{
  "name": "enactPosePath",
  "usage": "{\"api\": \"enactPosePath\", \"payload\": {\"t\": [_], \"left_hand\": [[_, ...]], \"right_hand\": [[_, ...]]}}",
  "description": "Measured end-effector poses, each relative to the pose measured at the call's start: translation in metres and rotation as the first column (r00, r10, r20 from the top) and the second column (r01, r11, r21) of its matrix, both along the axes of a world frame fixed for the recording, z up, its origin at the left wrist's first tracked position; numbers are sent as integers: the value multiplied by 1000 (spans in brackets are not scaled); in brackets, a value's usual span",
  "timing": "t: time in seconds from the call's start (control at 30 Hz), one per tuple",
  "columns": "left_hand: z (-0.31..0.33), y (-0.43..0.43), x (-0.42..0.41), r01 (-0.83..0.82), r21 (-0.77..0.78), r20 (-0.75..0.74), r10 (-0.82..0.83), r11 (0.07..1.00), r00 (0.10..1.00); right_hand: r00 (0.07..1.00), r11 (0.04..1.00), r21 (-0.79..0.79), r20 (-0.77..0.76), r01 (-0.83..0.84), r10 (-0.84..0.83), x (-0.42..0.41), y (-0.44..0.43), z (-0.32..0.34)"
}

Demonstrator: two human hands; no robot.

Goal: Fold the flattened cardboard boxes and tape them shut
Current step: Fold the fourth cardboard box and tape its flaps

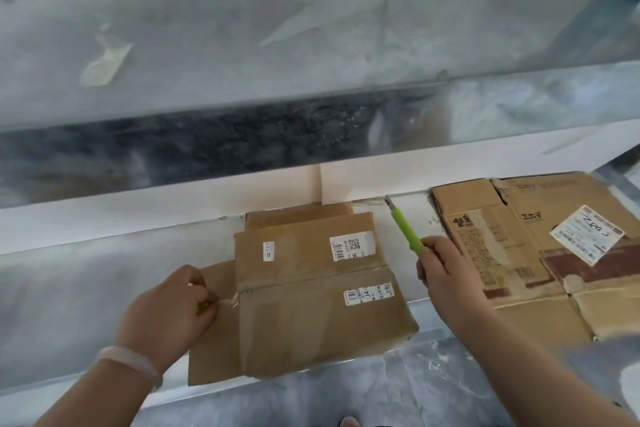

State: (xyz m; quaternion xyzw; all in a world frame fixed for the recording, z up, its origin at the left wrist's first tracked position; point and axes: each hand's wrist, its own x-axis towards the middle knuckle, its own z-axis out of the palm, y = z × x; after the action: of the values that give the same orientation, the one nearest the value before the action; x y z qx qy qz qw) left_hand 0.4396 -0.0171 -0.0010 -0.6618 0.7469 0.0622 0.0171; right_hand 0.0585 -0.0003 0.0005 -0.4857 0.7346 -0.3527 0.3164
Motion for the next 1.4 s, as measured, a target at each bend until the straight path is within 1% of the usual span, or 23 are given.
{"api": "enactPosePath", "payload": {"t": [0.07,0.1,0.17,0.23,0.27,0.33,0.4,0.47,0.57,0.63,0.77,0.87,0.93,1.03,1.23,1.3,1.4], "left_hand": [[1,-2,2,14,18,2,-14,1000,1000],[1,-3,3,29,29,0,-29,999,1000],[1,-3,8,65,50,-15,-65,997,998],[1,-4,13,100,63,-27,-98,993,995],[0,-5,17,117,71,-36,-115,991,993],[-1,-6,22,157,67,-54,-153,985,987],[-2,-8,25,180,48,-85,-176,982,981],[-2,-10,28,194,40,-133,-187,980,973],[-2,-13,32,228,39,-188,-217,973,958],[-3,-13,35,251,31,-208,-239,968,948],[-5,-12,37,265,-1,-252,-256,964,933],[-7,-11,37,276,-30,-278,-273,961,921],[-7,-12,38,260,-40,-296,-260,965,919],[-7,-16,39,241,-36,-316,-240,970,918],[-7,-16,42,252,-23,-348,-244,967,905],[-6,-18,42,236,-18,-374,-225,972,900],[-5,-15,39,263,-9,-396,-245,965,885]], "right_hand": [[991,1000,-9,134,-10,11,24,21,18],[984,999,-1,178,-32,32,37,30,25],[976,995,43,203,-85,74,68,46,35],[973,992,44,205,-115,104,99,60,38],[976,993,31,191,-113,106,115,66,39],[987,992,10,101,-125,124,146,77,40],[981,980,42,11,-192,192,174,86,40],[956,954,98,-47,-284,289,201,93,39],[894,909,140,-172,-393,414,239,93,33],[862,893,210,-249,-398,442,258,87,31],[800,851,405,-357,-334,483,277,71,27],[734,821,489,-435,-294,522,285,66,26],[703,812,510,-466,-284,538,287,65,25],[684,806,526,-484,-271,546,288,61,24],[675,773,575,-459,-269,577,289,50,25],[669,770,572,-458,-283,586,288,49,24],[667,772,557,-452,-308,592,284,48,22]]}}
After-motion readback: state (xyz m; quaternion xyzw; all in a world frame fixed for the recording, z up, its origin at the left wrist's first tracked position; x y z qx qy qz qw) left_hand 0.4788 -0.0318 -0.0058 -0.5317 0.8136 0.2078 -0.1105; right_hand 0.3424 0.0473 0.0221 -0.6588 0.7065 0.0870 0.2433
